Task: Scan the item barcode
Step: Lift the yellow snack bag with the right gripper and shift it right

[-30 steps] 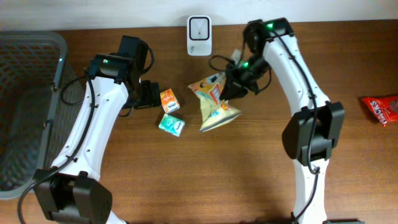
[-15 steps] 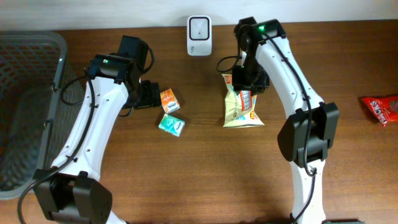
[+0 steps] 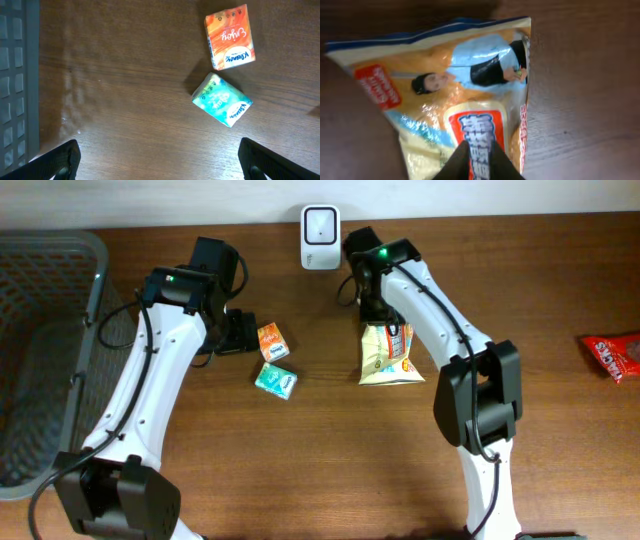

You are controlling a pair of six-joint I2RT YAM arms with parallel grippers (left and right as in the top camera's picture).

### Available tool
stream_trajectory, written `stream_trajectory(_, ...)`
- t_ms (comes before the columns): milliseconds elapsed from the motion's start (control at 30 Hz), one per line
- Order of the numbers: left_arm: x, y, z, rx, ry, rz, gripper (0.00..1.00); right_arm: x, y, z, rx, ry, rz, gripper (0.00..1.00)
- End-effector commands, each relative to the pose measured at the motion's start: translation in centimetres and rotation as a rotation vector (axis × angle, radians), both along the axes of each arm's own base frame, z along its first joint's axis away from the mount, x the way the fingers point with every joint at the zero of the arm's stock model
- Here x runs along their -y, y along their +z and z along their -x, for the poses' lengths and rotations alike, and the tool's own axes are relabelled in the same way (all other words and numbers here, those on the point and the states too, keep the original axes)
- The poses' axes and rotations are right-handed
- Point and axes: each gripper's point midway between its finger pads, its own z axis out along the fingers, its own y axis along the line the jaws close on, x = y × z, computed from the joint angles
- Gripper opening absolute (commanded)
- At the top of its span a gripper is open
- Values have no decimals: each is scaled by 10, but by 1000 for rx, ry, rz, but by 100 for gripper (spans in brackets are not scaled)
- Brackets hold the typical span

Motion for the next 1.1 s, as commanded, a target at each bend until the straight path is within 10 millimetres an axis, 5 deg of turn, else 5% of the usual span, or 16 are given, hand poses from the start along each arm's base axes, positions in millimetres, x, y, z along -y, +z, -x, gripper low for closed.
stream_trajectory(0, -2, 1, -2, 7, 17, -6, 99, 11, -20, 9, -37, -26, -9, 13)
stream_trajectory(67, -2, 1, -2, 7, 17, -6, 99, 23, -43, 10, -38, -50, -10, 19)
stream_trajectory(133, -2, 1, -2, 7, 17, -6, 99, 34, -69, 14, -45, -76, -23, 39)
stream_trajectory(200, -2, 1, -2, 7, 17, -6, 99, 48, -80, 22, -71, -103, -20, 38)
stream_trajectory(300, -3, 1, -2, 7, 18, -6, 99, 58, -58, 23, -83, -125, -17, 34)
stream_trajectory(433, -3, 1, -2, 7, 18, -6, 99, 59, -5, 28, -87, -127, -22, 35)
stream_trajectory(567, -3, 1, -2, 7, 18, -6, 99, 45, 36, 52, -173, -49, -114, 46)
stream_trajectory(667, -3, 1, -2, 7, 18, -6, 99, 32, 38, 67, -249, 28, -190, 85)
stream_trajectory(767, -3, 1, -2, 7, 18, -6, 99, 32, 38, 71, -268, 29, -193, 97)
stream_trajectory(1067, -3, 1, -2, 7, 18, -6, 99, 17, 32, 77, -294, 100, -181, 99)
